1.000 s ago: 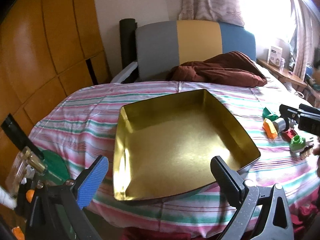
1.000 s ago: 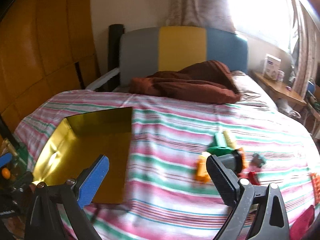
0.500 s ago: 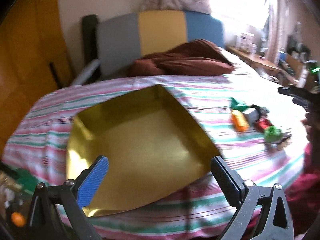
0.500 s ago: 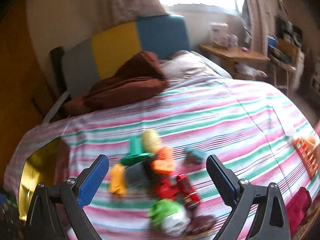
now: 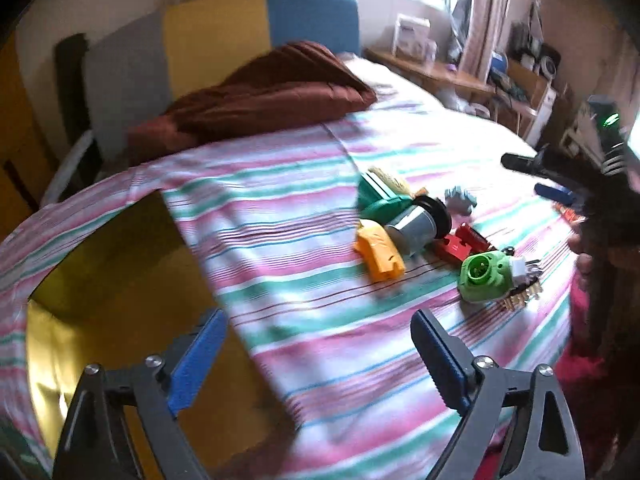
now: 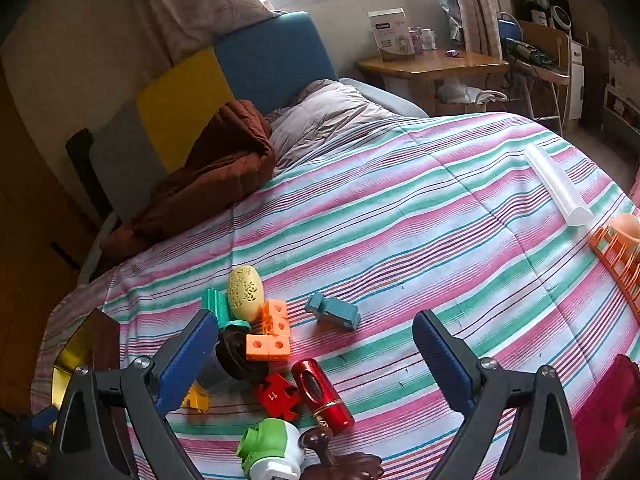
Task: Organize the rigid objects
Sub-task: 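Grasp the yellow plastic piece with the left tool, then drop the yellow piece into the tray with the left tool while the right tool nears the green plug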
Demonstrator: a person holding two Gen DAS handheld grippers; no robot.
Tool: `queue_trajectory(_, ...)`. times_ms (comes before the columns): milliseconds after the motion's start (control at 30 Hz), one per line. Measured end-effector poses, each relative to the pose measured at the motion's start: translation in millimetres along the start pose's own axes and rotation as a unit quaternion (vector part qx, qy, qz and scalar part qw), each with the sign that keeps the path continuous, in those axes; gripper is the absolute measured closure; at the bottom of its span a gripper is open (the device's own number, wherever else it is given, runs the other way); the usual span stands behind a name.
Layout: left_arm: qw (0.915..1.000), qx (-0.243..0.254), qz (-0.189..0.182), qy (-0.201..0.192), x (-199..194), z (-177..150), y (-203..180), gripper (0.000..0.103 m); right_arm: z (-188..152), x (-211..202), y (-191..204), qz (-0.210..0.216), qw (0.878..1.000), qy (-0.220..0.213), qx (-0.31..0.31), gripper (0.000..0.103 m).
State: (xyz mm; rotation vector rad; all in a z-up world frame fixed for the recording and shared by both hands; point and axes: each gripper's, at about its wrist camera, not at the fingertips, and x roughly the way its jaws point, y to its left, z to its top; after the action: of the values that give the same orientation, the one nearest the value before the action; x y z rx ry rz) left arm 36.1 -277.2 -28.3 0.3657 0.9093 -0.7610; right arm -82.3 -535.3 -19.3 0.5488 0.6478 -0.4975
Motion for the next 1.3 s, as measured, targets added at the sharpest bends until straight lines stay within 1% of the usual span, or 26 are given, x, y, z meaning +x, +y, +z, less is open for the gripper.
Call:
queue_trajectory(100, 0.9994, 0.009, -0.010, 0.031, 35.9, 11.9, -16.6, 0.025, 0.8, -0.5, 5.0, 0.001, 1.000, 0.000, -0.009, 0.003)
queue_trajectory(167, 0.9987, 0.009, -0.017, 0.048, 55.9, 17.9, -25.2, 0.026, 0.7, -0.8, 7.7, 0.004, 1.000, -0.001, -0.016, 0.003)
queue_trajectory(233, 0.9978, 0.010, -0.020, 0.063, 69.9, 22.4, -31.9, 0.032, 0.3, -0.9, 9.6, 0.007, 1.000, 0.000, -0.019, 0.003)
queue_trajectory(300, 0.9970, 0.015, -0.027, 0.071, 82.8, 27.2, -39.5, 0.034, 1.0, -0.8, 10.5, 0.008, 1.000, 0.001, -0.021, 0.003)
queue_trajectory(467, 0.9959, 0.024, -0.022, 0.084, 109.8, 38.5, -47.3, 0.038, 2.8, -2.9, 7.8, 0.015, 1.000, -0.004, -0.018, 0.003)
queue_trajectory(533, 0.9953, 0.027, -0.023, 0.090, 121.3, 42.4, -48.3, 0.046, 4.3, -3.1, 6.0, 0.020, 1.000, -0.003, -0.014, 0.003)
queue_trajectory(567, 0.9946, 0.024, -0.026, 0.097, 127.1, 43.4, -47.1, 0.066, 4.7, -2.9, 5.6, 0.021, 1.000, -0.003, -0.013, 0.003)
queue_trajectory(600, 0.9938, 0.016, -0.032, 0.105, 131.7, 43.9, -44.7, 0.075, 5.2, -2.6, 5.0, 0.021, 1.000, -0.002, -0.012, 0.003)
queue_trajectory(667, 0.9944, -0.001, -0.042, 0.097, 128.8, 44.4, -41.1, 0.075, 5.5, -0.9, 4.6, 0.023, 1.000, 0.000, -0.012, 0.003)
queue_trajectory(733, 0.9940, -0.009, -0.053, 0.096, 124.9, 40.5, -38.0, 0.076, 5.0, 1.0, 4.1, 0.027, 1.000, 0.004, -0.009, 0.003)
queue_trajectory(833, 0.9955, 0.000, -0.049, 0.081, 112.3, 28.3, -37.3, 0.076, 4.4, 2.8, 5.1, 0.027, 1.000, 0.007, -0.012, 0.004)
queue_trajectory(933, 0.9966, 0.004, -0.056, 0.061, 90.1, 15.6, -37.7, 0.076, 2.5, 4.7, 5.9, 0.034, 0.999, 0.014, -0.016, 0.007)
queue_trajectory(1000, 0.9974, 0.008, -0.055, 0.046, 77.7, 11.9, -39.1, 0.076, 1.7, 8.3, 6.6, 0.037, 0.999, 0.026, -0.018, 0.009)
queue_trajectory(1100, 0.9978, 0.006, -0.061, 0.027, 54.9, 2.3, -38.9, 0.076, -1.6, 15.4, 9.9, 0.063, 0.996, 0.054, -0.025, 0.020)
queue_trajectory(1167, 0.9978, 0.001, -0.064, 0.016, 40.6, -3.8, -34.4, 0.076, -7.3, 21.4, 20.6, 0.087, 0.991, 0.083, -0.051, 0.026)
queue_trajectory(1267, 0.9977, -0.006, -0.067, 0.008, 20.8, -10.3, -25.0, 0.076, -20.5, 30.6, 42.0, 0.124, 0.978, 0.136, -0.094, 0.029)
queue_trajectory(1300, 0.9978, -0.005, -0.066, 0.004, 13.6, -13.3, -21.0, 0.076, -27.3, 32.9, 52.1, 0.121, 0.973, 0.153, -0.123, 0.029)
